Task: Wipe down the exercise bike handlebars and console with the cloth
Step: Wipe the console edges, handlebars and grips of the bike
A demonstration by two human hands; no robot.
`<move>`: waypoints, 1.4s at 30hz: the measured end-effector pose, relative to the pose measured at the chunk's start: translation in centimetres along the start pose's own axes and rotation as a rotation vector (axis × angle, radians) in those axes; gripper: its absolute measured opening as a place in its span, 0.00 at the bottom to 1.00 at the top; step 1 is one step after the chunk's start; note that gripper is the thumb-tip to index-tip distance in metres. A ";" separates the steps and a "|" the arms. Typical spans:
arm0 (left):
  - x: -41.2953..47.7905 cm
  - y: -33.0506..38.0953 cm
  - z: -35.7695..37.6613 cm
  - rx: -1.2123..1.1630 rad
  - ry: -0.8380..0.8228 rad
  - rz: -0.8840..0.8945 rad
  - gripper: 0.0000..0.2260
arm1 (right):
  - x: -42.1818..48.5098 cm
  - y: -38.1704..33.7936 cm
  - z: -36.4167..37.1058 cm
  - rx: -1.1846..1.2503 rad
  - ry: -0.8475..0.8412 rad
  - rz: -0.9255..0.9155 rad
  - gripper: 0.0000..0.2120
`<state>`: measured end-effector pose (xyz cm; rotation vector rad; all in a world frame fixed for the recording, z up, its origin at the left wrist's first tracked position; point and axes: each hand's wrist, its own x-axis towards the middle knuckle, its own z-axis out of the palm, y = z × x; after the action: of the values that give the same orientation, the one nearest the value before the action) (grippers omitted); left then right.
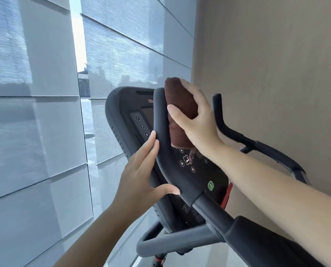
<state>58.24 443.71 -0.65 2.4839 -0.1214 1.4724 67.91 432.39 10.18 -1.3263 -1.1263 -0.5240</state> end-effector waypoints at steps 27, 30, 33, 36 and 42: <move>0.4 -1.0 0.4 -0.218 0.038 0.101 0.43 | -12.2 -8.3 -3.3 -1.015 -0.296 0.279 0.27; 0.5 -1.5 0.4 -0.267 0.059 0.122 0.40 | -11.4 -7.7 -1.7 -0.939 -0.096 0.275 0.27; 0.6 -2.1 0.4 -0.280 0.069 0.155 0.37 | -9.1 -6.3 0.4 -0.826 0.049 0.253 0.26; 1.3 -2.9 0.3 -0.310 0.062 0.197 0.34 | -5.8 -4.9 1.9 -0.607 0.226 0.206 0.25; 4.6 -5.5 0.7 -0.328 0.025 0.356 0.43 | -1.7 -2.5 3.3 -0.350 0.336 0.097 0.23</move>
<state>62.19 449.08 2.10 2.2531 -0.7705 1.4665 63.97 434.36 9.43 -1.5151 -0.7097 -0.8648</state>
